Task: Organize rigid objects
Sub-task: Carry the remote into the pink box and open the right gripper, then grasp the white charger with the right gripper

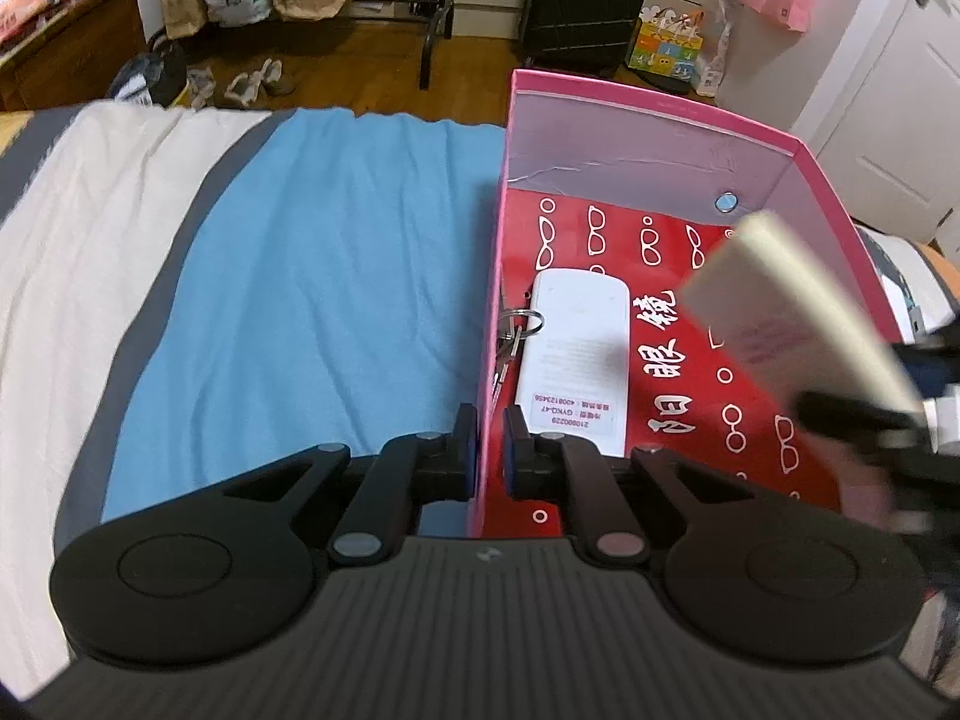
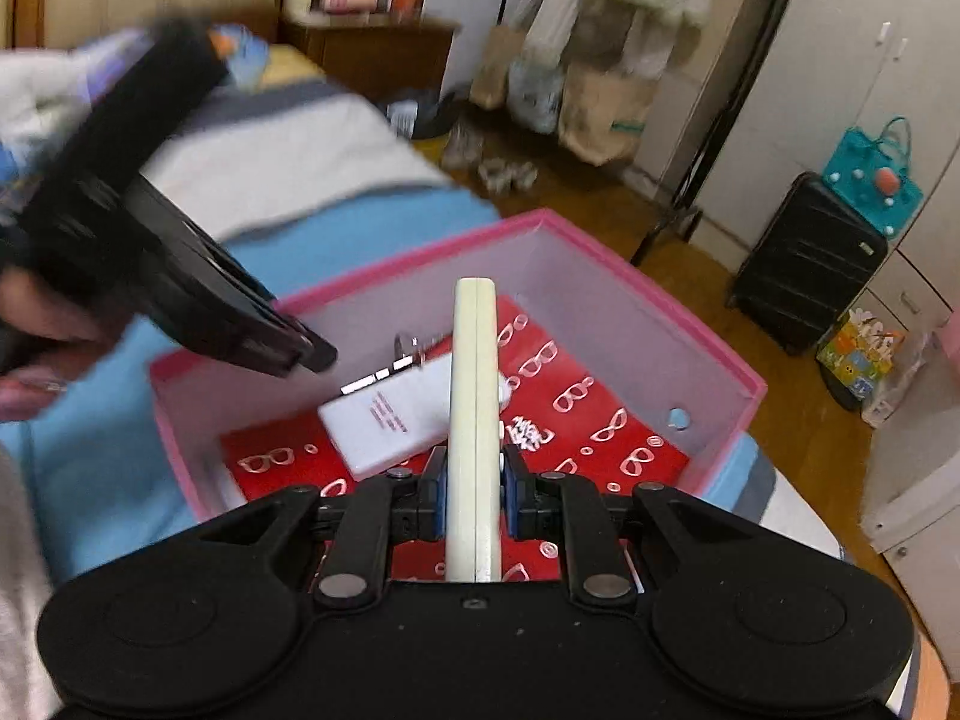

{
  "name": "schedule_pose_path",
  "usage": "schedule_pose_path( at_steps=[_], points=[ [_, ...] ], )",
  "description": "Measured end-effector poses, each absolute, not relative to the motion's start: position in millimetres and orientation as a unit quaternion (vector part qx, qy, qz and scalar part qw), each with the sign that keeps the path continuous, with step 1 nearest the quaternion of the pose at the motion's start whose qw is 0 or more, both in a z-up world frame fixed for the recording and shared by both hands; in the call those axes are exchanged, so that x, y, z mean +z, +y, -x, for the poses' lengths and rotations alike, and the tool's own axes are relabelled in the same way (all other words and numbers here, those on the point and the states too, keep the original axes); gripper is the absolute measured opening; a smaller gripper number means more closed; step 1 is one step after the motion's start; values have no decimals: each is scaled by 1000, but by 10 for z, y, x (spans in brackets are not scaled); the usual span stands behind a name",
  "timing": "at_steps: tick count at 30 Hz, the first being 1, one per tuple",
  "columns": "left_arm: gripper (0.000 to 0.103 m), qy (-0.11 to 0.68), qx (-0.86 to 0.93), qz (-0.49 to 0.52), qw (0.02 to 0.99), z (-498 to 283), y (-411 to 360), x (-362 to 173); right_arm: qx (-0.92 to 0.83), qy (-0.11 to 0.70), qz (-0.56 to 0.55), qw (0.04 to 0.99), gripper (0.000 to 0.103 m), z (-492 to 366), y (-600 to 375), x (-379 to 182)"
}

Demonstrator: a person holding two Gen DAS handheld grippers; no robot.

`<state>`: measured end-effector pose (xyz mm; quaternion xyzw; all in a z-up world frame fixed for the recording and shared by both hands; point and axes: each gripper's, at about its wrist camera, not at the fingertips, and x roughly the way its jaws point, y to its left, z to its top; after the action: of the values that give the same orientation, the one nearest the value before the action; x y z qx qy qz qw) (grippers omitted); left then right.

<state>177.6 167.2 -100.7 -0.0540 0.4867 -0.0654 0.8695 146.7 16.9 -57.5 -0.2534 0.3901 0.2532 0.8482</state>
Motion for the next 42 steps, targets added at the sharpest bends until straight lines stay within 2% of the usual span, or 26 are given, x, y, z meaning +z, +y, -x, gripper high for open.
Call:
schedule_pose_path(
  at_steps=[4, 9, 12, 13, 15, 16, 17, 24, 35, 36, 37, 38, 42],
  points=[
    [8, 497, -67, 63, 863, -1810, 1684, -1059, 250, 414, 272, 832, 19, -1708, 409, -716],
    [8, 496, -74, 74, 862, -1816, 1727, -1063, 219, 395, 367, 813, 19, -1838, 682, -960],
    [8, 497, -77, 85, 860, -1823, 1767, -1080, 237, 396, 382, 800, 19, -1800, 782, -1032],
    [9, 497, -77, 86, 860, -1823, 1772, -1082, 246, 397, 375, 801, 20, -1776, 787, -1028],
    [8, 498, -75, 85, 860, -1822, 1771, -1083, 253, 407, 357, 802, 34, -1742, 761, -997],
    [9, 498, -75, 86, 860, -1823, 1764, -1082, 251, 413, 347, 804, 45, -1733, 729, -974],
    [9, 498, -74, 83, 860, -1822, 1753, -1075, 251, 419, 333, 807, 49, -1730, 690, -949],
    [9, 497, -72, 80, 861, -1814, 1734, -1056, 282, 458, 155, 828, 51, -1721, 167, -614],
    [8, 500, -48, 73, 861, -1829, 1701, -1058, 238, 401, 12, 884, 52, -1095, -907, -72],
    [8, 502, -48, 75, 860, -1834, 1701, -1059, 220, 394, 11, 892, 57, -1050, -1003, -65],
    [8, 503, -47, 74, 860, -1833, 1695, -1052, 202, 384, 12, 901, 70, -945, -1095, -61],
    [8, 501, -47, 70, 861, -1830, 1682, -1041, 188, 369, 17, 910, 74, -834, -1179, -84],
    [9, 501, -57, 62, 861, -1811, 1660, -1003, 154, 387, 49, 908, 74, -674, -1445, -287]
  ],
)
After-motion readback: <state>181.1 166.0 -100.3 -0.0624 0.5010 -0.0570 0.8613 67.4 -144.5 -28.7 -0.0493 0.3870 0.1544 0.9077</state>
